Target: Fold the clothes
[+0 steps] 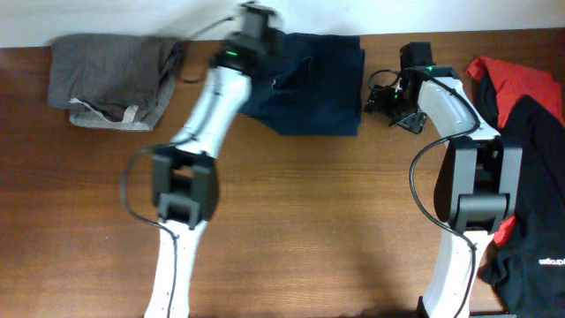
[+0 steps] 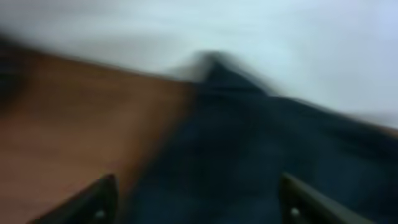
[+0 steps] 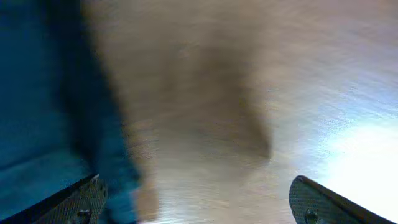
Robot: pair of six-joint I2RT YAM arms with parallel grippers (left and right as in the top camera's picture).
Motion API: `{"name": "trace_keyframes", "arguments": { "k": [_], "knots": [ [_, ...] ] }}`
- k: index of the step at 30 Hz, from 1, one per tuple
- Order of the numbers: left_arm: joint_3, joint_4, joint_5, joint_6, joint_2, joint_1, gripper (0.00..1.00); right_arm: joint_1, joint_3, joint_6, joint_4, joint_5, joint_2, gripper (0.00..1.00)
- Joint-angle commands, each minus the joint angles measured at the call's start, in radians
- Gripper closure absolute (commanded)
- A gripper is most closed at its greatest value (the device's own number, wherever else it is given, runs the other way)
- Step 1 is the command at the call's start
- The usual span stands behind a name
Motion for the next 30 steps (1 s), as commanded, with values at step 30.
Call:
{"name": "trace_keyframes", "arguments": {
  "k": [30],
  "knots": [
    [0.028,-0.361,0.057,0.070,-0.061,0.321,0.01,0.306,0.308,0.100,0.291,-0.135,0.016,0.02]
  ]
}}
